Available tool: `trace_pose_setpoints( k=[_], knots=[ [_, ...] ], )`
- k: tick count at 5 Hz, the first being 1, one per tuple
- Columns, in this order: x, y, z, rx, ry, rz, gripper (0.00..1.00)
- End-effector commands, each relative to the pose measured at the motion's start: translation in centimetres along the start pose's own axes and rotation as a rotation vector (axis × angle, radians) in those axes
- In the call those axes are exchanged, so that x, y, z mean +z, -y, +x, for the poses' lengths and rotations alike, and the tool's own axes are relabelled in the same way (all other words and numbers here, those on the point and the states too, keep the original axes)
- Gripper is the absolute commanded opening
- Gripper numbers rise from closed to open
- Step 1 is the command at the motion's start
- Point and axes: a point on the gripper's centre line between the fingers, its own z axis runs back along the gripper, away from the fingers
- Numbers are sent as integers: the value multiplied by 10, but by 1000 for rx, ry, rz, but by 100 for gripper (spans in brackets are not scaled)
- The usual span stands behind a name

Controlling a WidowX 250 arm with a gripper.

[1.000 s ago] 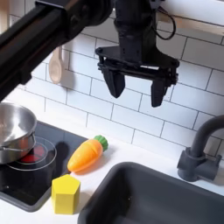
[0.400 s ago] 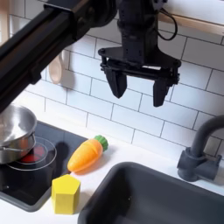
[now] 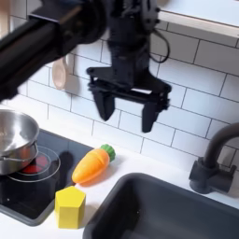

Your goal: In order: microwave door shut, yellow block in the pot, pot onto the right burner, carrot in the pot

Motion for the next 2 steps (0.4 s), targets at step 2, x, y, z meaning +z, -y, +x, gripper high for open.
trace_pose_setpoints(
  k=[2],
  knots=[
    [-25,-18,-42,-20,-114,36,100]
  ],
)
